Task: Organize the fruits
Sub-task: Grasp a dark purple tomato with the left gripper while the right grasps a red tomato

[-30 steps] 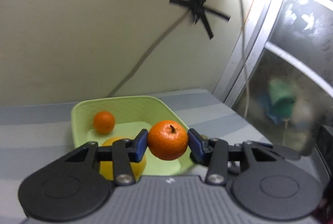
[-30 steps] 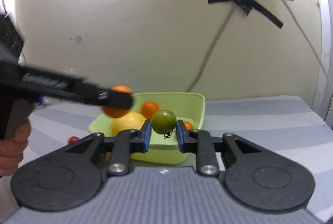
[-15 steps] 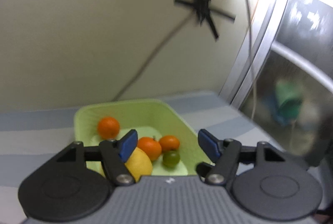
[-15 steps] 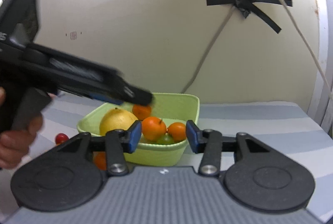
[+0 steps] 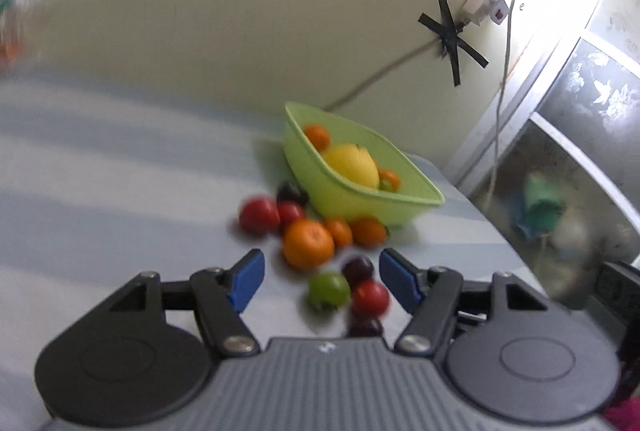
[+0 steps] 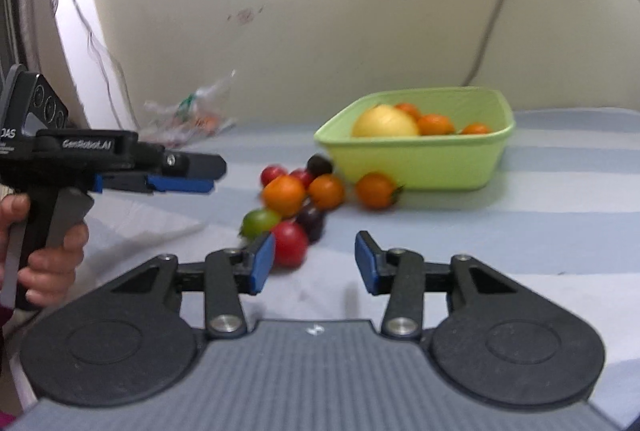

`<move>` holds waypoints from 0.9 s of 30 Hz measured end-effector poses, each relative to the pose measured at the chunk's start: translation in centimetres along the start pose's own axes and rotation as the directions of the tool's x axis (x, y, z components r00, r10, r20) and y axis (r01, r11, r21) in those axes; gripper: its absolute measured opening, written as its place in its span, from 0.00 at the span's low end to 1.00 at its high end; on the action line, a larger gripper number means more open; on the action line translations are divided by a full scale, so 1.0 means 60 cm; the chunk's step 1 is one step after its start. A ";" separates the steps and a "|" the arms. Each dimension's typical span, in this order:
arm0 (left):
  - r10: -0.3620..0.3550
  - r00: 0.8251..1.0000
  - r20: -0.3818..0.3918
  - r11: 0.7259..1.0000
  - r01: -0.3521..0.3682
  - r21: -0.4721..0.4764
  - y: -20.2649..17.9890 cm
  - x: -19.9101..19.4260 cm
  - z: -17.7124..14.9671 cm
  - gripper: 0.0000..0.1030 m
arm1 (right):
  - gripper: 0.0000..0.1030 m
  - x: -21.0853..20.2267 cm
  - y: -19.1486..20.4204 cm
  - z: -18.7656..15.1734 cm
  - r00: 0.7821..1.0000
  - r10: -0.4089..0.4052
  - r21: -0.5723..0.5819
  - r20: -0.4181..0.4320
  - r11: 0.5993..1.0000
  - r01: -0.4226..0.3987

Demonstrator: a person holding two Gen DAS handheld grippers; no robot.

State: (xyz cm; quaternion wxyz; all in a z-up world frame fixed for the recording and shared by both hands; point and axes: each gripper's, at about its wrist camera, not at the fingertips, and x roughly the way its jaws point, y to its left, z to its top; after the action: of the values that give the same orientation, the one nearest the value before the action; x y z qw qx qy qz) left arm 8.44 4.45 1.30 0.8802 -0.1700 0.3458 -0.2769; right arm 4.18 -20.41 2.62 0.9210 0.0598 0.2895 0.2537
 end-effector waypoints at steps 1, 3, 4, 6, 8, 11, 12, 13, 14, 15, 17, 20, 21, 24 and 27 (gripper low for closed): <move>-0.015 1.000 -0.006 1.000 0.015 -0.019 0.003 0.002 -0.004 0.63 | 0.40 0.006 0.005 0.002 1.000 0.003 -0.004 -0.014 1.000 -0.003; -0.046 0.999 -0.011 0.998 0.046 -0.046 0.001 0.009 -0.007 0.63 | 0.40 0.008 0.021 -0.001 1.000 0.018 -0.019 -0.026 1.000 -0.019; -0.057 0.998 -0.007 0.997 0.057 -0.043 -0.001 0.009 -0.007 0.63 | 0.40 0.006 0.029 -0.004 1.000 0.016 -0.038 -0.024 0.999 -0.017; -0.070 0.998 -0.009 0.997 0.070 -0.031 -0.004 0.011 -0.007 0.63 | 0.40 0.002 0.038 -0.006 1.000 0.004 -0.082 -0.017 0.997 -0.005; -0.071 0.997 -0.004 0.997 0.071 -0.010 -0.009 0.006 -0.011 0.62 | 0.40 0.002 0.031 -0.001 1.000 -0.005 -0.087 -0.015 0.996 0.004; -0.050 0.998 0.034 0.995 0.046 0.088 -0.027 -0.015 -0.034 0.61 | 0.39 -0.001 0.007 0.009 1.000 -0.017 -0.028 0.001 0.999 0.017; -0.034 0.999 0.042 0.990 0.028 0.135 -0.037 -0.018 -0.042 0.61 | 0.39 -0.003 -0.003 0.012 1.000 -0.009 0.006 0.002 1.000 0.009; -0.014 0.999 0.045 0.981 0.005 0.192 -0.050 -0.020 -0.053 0.61 | 0.39 -0.003 -0.014 0.015 1.000 0.005 0.047 0.003 0.999 -0.005; -0.004 0.999 0.041 0.971 -0.006 0.238 -0.061 -0.019 -0.060 0.61 | 0.39 0.001 -0.023 0.018 1.000 0.023 0.084 0.001 0.996 -0.023; 0.002 0.999 0.036 0.959 -0.012 0.283 -0.072 -0.017 -0.068 0.60 | 0.39 0.005 -0.026 0.020 0.999 0.034 0.099 0.000 0.994 -0.034; 0.028 0.999 0.015 0.926 -0.032 0.376 -0.093 -0.007 -0.086 0.58 | 0.39 0.015 -0.031 0.021 0.998 0.057 0.126 -0.014 0.991 -0.055; 0.091 0.996 -0.023 0.900 -0.072 0.431 -0.104 0.018 -0.100 0.50 | 0.39 0.032 -0.030 0.016 0.996 0.071 0.163 -0.054 0.985 -0.061; 0.104 0.994 -0.036 0.903 -0.079 0.422 -0.102 0.024 -0.099 0.48 | 0.39 0.039 -0.026 0.013 0.995 0.075 0.168 -0.064 0.984 -0.064; 0.102 0.994 -0.043 0.912 -0.076 0.402 -0.101 0.034 -0.091 0.44 | 0.36 0.043 -0.028 0.007 0.992 0.106 0.189 -0.068 0.978 -0.092; 0.107 0.993 -0.040 0.914 -0.083 0.398 -0.103 0.041 -0.090 0.27 | 0.30 0.035 -0.032 0.007 0.991 0.113 0.199 -0.073 0.975 -0.097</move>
State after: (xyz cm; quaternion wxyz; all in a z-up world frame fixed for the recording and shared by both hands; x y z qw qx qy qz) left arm 3.87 -2.50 -0.70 0.8979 0.0369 0.3171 -0.3031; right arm 6.71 -21.01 1.44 0.8830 0.1545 0.3477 0.2747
